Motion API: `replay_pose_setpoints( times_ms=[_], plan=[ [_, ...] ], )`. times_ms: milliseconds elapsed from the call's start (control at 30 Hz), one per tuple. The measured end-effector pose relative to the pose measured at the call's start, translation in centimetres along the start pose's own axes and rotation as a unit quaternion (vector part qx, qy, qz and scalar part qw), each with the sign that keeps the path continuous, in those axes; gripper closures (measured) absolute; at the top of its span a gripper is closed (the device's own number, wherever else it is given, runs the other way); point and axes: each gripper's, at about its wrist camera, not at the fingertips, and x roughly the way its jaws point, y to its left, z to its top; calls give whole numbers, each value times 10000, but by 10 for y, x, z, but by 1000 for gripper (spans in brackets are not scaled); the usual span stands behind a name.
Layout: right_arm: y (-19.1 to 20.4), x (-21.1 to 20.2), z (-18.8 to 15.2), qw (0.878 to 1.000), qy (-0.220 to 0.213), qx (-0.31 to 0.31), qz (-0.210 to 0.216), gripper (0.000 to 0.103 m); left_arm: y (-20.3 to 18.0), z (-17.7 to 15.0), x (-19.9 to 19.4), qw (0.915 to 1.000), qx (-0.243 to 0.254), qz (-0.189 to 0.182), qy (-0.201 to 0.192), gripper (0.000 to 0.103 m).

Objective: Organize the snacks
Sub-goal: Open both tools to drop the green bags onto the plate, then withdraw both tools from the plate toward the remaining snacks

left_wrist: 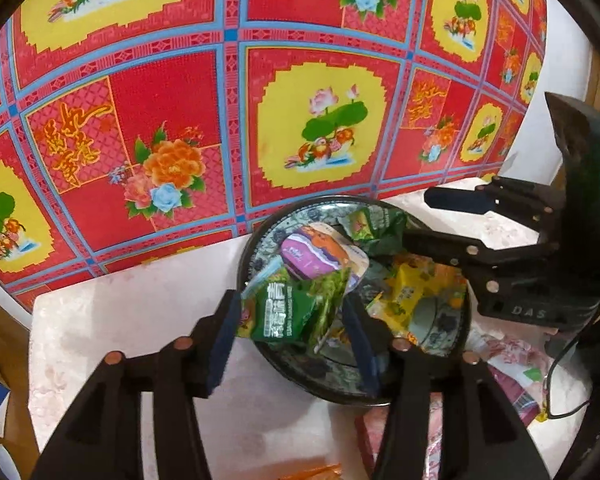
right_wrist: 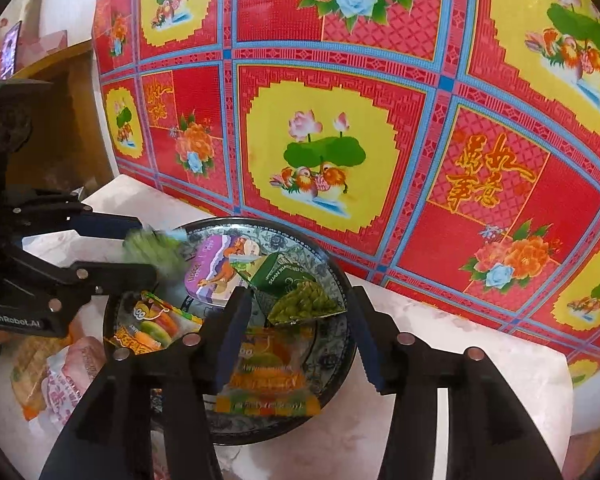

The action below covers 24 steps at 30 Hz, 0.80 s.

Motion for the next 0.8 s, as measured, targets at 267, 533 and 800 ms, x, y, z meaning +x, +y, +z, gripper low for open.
replay_pose_setpoints(
  times_ms=[267, 533, 800],
  plan=[
    [-3, -33, 5, 9991, -342, 8, -238, 50, 0, 2, -13, 9997, -6, -94, -241, 36],
    [1, -88, 3, 9981, -515, 70, -336, 50, -23, -7, -43, 9990, 303, 49, -337, 30],
    [26, -140, -20, 9983, -464, 166, -302, 50, -47, -32, -94, 9983, 325, -121, -466, 27]
  ],
)
